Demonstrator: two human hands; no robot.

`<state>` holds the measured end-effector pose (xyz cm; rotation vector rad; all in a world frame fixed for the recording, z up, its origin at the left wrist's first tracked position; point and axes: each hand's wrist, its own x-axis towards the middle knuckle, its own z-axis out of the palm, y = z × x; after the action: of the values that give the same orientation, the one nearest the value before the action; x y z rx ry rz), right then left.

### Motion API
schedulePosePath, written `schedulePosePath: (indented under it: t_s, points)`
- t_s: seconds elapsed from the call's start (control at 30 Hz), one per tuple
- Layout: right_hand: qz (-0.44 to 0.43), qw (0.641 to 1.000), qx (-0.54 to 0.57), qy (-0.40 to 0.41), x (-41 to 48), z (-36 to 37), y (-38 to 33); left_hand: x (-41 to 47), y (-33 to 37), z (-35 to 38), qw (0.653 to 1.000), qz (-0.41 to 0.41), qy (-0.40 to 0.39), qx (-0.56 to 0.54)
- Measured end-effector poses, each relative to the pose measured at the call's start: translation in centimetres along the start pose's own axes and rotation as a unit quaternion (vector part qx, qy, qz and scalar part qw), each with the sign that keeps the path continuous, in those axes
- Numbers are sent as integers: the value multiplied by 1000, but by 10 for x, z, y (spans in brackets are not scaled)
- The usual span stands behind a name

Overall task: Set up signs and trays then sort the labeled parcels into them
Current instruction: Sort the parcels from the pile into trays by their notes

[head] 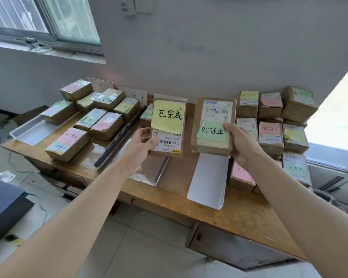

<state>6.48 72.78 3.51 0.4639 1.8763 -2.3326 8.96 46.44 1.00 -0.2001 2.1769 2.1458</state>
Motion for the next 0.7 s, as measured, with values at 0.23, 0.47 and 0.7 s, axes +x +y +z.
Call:
schedulePosePath:
  t_s: [0.23, 0.47, 0.7]
  points:
    - [-4, 999, -48, -17, 18, 61, 7, 16, -2, -53, 999, -14, 23, -17]
    - [2, 996, -70, -46, 66, 121, 3, 37, 6, -91, 997, -10, 63, -42]
    - [42, 992, -77, -94, 97, 184, 16, 53, 2, -141, 993, -24, 117, -15]
